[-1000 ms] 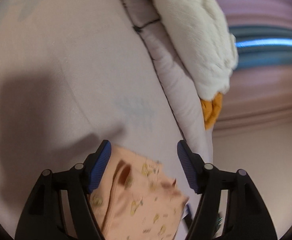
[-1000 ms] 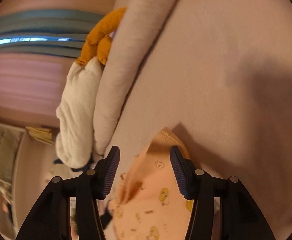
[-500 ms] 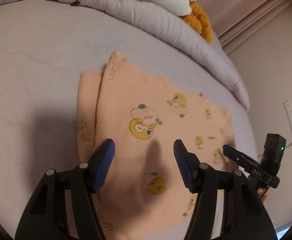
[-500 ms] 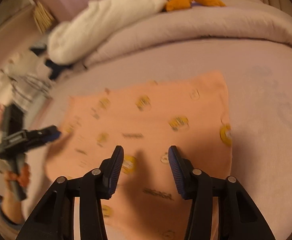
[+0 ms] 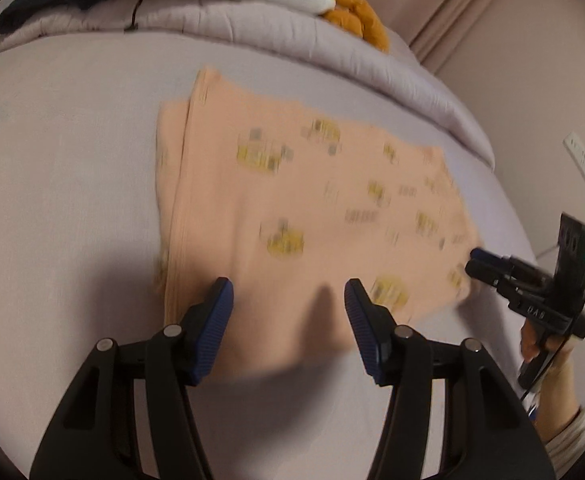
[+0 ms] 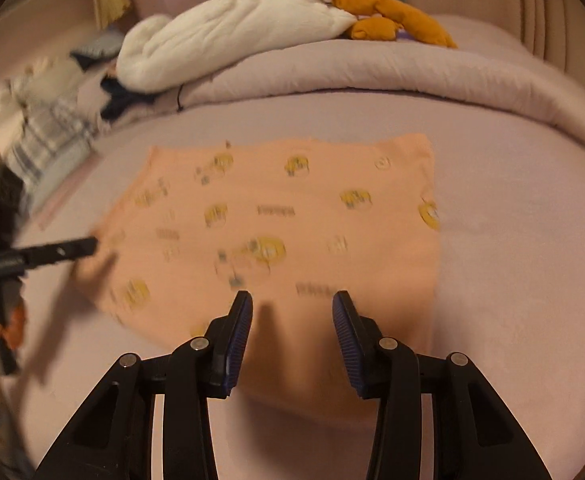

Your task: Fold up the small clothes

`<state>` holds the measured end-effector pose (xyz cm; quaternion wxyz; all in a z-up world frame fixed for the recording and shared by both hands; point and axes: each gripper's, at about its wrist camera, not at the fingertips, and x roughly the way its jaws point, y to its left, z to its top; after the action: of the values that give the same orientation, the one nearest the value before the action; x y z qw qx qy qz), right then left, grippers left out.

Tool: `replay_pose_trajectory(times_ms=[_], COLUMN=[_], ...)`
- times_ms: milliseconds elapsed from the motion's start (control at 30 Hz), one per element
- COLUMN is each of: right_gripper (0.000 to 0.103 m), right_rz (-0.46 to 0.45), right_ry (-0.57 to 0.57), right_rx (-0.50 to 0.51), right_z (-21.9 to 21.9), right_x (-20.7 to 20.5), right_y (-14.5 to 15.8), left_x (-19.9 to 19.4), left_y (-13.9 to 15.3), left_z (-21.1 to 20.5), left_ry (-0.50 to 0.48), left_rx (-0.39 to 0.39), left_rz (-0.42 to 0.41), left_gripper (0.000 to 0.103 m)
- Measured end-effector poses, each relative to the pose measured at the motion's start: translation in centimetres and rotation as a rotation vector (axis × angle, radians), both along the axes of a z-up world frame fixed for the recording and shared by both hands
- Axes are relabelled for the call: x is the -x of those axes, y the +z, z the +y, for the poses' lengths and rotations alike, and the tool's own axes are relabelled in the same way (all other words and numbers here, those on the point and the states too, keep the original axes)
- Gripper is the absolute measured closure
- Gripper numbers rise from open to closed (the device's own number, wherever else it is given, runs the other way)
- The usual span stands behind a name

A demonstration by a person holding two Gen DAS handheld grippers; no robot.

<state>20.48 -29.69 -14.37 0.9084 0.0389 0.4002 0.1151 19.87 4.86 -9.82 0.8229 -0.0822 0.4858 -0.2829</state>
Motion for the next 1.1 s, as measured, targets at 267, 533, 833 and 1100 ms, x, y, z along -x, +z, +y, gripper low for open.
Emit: replay_pose_trajectory(times_ms=[267, 533, 833, 1100], right_gripper=[0.058, 0.058, 0.058, 0.089], right_rz=[0.049, -0.017, 0.003, 0.073], right_ry=[0.012, 0.049, -0.010, -0.023], right_rx=[0.030, -0.179, -0.199, -0.020], right_z=[0.3, 2.1, 7.5, 11.2], right_x=[0.8, -2.1, -12.3, -15.2], right_y=[-1.4, 1.4, 2.7, 0.0], left_x=[2.3, -0.6, -6.1, -7.6], left_y=[0.1, -0.4, -1.3, -1.9], left_z=[3.9, 6.5, 3.9, 3.5], left_ry=[0.052, 0.170, 0.182, 0.181], left_rx=[0.132, 0.220, 0.310, 0.221], left_rz=[0.010, 0.052, 0.141, 0.148], left_gripper=[0.046, 0.044, 0.046, 0.079])
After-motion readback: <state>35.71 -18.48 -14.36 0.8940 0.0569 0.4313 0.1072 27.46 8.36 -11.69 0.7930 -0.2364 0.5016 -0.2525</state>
